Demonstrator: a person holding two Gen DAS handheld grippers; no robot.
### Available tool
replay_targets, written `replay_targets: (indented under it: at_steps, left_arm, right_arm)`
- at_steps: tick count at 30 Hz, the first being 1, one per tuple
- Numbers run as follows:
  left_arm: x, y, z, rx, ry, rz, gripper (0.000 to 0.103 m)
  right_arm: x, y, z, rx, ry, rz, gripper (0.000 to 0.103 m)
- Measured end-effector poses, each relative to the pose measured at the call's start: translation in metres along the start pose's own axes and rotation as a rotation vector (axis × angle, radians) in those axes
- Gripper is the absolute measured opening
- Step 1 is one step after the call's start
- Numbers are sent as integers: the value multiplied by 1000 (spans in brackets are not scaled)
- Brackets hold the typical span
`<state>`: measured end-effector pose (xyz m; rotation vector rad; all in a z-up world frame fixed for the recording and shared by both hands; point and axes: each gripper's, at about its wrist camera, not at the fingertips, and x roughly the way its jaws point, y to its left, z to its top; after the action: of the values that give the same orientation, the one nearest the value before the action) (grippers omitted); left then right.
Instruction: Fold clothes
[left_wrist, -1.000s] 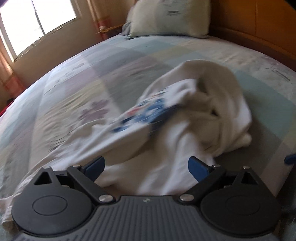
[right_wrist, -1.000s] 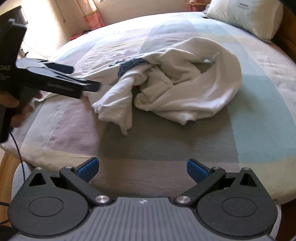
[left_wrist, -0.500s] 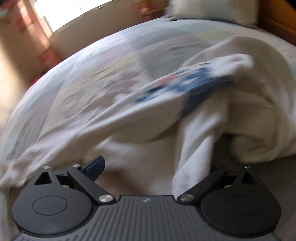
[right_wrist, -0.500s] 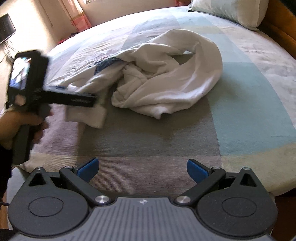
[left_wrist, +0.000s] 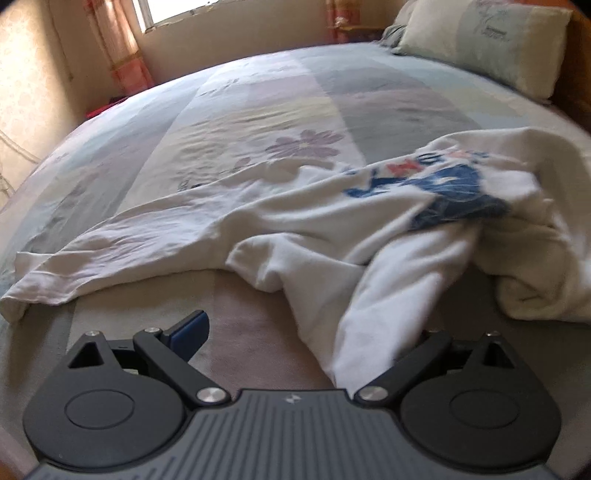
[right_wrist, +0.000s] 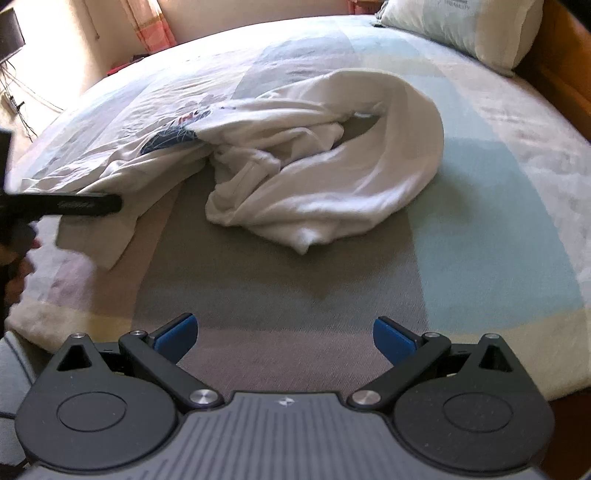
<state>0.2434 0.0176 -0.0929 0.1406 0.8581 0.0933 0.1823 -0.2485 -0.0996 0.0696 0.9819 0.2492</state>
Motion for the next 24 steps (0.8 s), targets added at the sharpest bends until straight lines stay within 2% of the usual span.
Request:
replay_targets:
  at_steps: [9,14,18,24]
  left_arm:
    - [-27,-18,-7,80,-55,-57,97]
    - [-34,-30,-6,110,-80,-108,98]
    - [-29,-37,-5,127,-75,-127,98]
    - [-27,-37,-8,131,-62,-127,98]
  right_arm:
    - [34,-6,49,-2,-45,-108,103]
    - [39,-28,60,86,-55,-146,103]
    - [44,-33,67,123,-52,-133,103]
    - [63,-17,78,95,-38,-100,103]
